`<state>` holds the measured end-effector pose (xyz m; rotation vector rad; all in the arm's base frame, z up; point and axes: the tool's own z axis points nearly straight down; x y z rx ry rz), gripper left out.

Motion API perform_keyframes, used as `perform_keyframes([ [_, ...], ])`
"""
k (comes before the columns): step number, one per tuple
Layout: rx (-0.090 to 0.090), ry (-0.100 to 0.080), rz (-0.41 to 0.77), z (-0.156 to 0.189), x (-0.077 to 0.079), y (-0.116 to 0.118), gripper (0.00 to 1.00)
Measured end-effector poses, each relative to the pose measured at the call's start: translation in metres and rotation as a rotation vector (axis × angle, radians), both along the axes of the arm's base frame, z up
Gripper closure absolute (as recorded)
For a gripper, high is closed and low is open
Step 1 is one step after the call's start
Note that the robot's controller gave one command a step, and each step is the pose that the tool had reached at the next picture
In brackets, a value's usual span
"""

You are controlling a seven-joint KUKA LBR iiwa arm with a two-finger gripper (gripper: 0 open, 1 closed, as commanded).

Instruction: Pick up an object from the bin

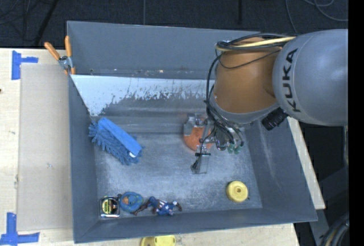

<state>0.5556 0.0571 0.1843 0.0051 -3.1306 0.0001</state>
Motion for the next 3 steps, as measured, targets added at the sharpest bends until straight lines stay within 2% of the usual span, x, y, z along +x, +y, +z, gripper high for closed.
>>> perform_keyframes([
  [1,0.0,-0.008,-0.002,0.005,0.001,0.0,0.0],
  [2,0.001,-0.009,0.13,-0.05,-0.027,0.038,0.0],
  [3,0.005,-0.009,0.301,-0.063,-0.037,0.094,0.0],
])
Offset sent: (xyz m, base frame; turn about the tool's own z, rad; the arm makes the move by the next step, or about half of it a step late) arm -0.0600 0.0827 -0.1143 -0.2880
